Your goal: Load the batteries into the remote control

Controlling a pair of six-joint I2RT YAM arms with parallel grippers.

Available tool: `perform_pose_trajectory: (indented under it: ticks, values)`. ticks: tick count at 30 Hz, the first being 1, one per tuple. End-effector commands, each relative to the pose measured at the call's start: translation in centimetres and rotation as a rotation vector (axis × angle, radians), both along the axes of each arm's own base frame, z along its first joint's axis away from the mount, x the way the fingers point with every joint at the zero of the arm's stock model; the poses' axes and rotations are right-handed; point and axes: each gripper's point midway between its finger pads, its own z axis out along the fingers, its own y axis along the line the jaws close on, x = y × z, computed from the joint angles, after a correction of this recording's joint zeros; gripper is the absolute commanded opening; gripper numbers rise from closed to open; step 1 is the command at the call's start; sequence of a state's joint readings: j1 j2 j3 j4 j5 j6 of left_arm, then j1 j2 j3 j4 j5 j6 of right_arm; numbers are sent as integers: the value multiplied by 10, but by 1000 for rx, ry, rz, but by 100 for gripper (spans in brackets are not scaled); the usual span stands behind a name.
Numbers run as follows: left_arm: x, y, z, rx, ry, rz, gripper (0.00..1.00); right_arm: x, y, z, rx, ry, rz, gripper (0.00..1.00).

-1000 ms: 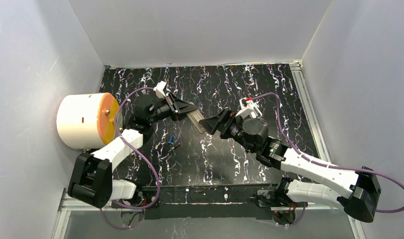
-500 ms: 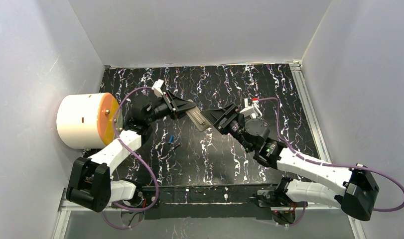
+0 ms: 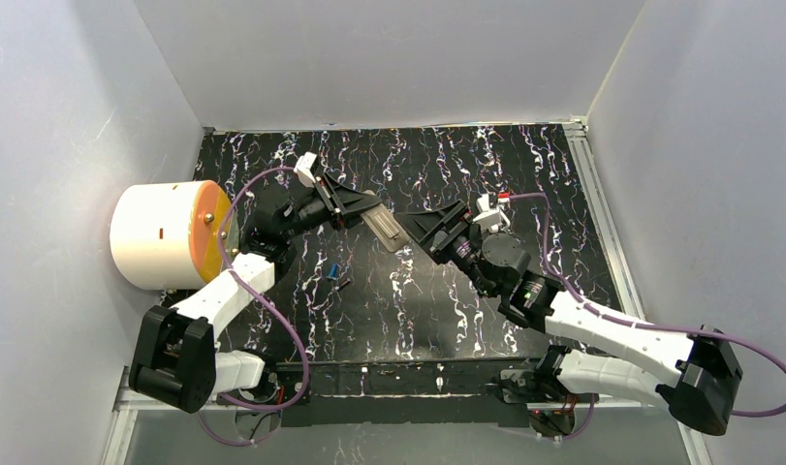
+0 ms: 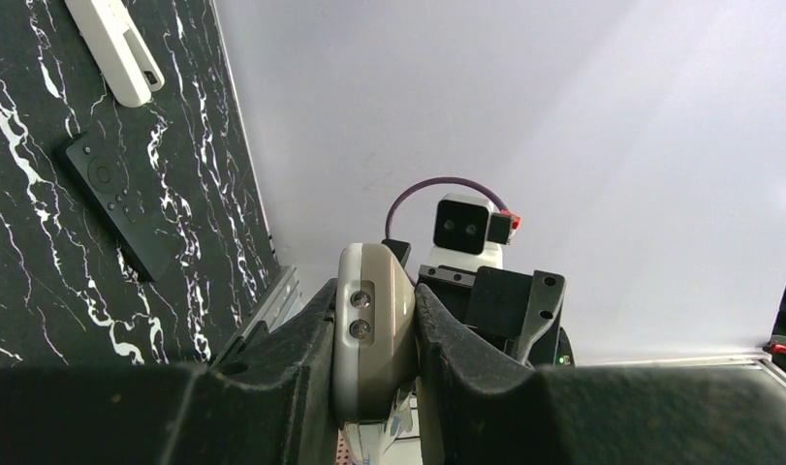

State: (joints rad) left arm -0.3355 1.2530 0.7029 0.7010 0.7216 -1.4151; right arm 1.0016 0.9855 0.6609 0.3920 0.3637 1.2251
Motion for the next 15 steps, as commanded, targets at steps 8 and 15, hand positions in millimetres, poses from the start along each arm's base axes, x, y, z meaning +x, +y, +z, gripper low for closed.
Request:
perform_pose_trajectory:
  ticks: [8, 15]
  values:
    - [-8, 3, 50, -74, -107, -18, 0, 0, 18, 9, 8, -5, 62, 80]
    - [-10, 3, 50, -80, -106, -22, 0, 0, 25, -1, 7, 28, 92, 63]
